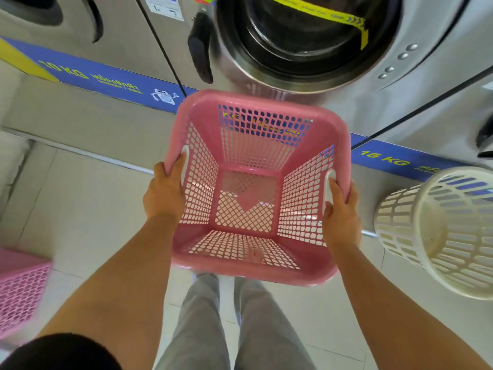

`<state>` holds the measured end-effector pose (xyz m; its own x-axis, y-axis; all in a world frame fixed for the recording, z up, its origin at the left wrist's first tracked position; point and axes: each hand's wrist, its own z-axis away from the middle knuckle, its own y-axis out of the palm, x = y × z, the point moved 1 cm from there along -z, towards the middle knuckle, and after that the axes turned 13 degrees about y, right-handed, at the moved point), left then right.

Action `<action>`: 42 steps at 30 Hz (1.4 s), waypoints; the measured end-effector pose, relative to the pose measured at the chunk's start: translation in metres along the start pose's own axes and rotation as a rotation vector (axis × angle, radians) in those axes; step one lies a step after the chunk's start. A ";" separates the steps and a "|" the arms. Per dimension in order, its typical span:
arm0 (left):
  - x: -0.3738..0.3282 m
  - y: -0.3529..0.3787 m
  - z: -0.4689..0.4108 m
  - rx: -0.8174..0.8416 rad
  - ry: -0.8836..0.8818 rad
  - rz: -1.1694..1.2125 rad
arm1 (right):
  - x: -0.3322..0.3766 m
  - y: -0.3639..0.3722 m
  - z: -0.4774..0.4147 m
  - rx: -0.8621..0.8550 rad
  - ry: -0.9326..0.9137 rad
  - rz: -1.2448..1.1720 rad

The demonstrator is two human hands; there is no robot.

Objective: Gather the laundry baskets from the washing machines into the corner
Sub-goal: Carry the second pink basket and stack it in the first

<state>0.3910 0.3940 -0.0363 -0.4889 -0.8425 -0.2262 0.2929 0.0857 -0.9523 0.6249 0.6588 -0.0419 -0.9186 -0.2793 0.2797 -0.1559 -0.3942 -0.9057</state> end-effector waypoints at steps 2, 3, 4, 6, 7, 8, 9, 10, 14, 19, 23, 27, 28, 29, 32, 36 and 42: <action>0.009 -0.012 0.021 -0.018 -0.044 0.007 | 0.010 -0.008 0.012 0.014 -0.045 0.031; 0.015 -0.018 0.032 -0.028 -0.066 0.007 | 0.016 -0.012 0.018 0.020 -0.068 0.042; 0.021 -0.025 0.043 -0.038 -0.087 0.006 | 0.024 -0.016 0.024 0.026 -0.091 0.048; 0.035 -0.037 0.065 -0.055 -0.143 0.003 | 0.041 -0.022 0.036 0.045 -0.141 0.054; 0.042 -0.044 0.075 -0.063 -0.178 0.001 | 0.050 -0.024 0.043 0.058 -0.167 0.057; 0.050 -0.050 0.086 -0.073 -0.214 0.000 | 0.059 -0.025 0.049 0.069 -0.194 0.059; 0.059 -0.056 0.096 -0.089 -0.247 0.002 | 0.069 -0.026 0.056 0.077 -0.224 0.063; 0.068 -0.062 0.107 -0.109 -0.276 0.005 | 0.080 -0.027 0.063 0.081 -0.258 0.072; 0.110 -0.086 0.152 -0.191 -0.385 0.033 | 0.132 -0.026 0.097 0.068 -0.414 0.145; 0.170 -0.113 0.213 -0.321 -0.517 0.101 | 0.203 -0.011 0.152 0.065 -0.594 0.137; 0.228 -0.135 0.267 -0.391 -0.652 0.123 | 0.264 0.012 0.209 0.088 -0.765 0.064; 0.286 -0.158 0.315 -0.434 -0.767 0.091 | 0.321 0.038 0.270 0.114 -0.865 0.047; 0.300 -0.164 0.326 -0.451 -0.787 0.083 | 0.335 0.044 0.286 0.111 -0.887 0.047; 0.314 -0.169 0.338 -0.468 -0.806 0.077 | 0.349 0.051 0.302 0.108 -0.910 0.044; 0.354 -0.184 0.370 -0.512 -0.867 0.072 | 0.385 0.068 0.347 0.126 -0.990 0.008; 0.397 -0.210 0.407 -0.586 -0.934 0.051 | 0.430 0.084 0.401 0.154 -1.069 -0.043; 0.450 -0.249 0.449 -0.750 -1.044 0.037 | 0.502 0.096 0.474 0.160 -1.189 -0.139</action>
<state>0.4669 -0.2451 0.1915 0.4815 -0.8189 -0.3125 -0.4056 0.1079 -0.9077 0.3208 0.0657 0.1623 0.0237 -0.8238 0.5663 -0.1033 -0.5655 -0.8183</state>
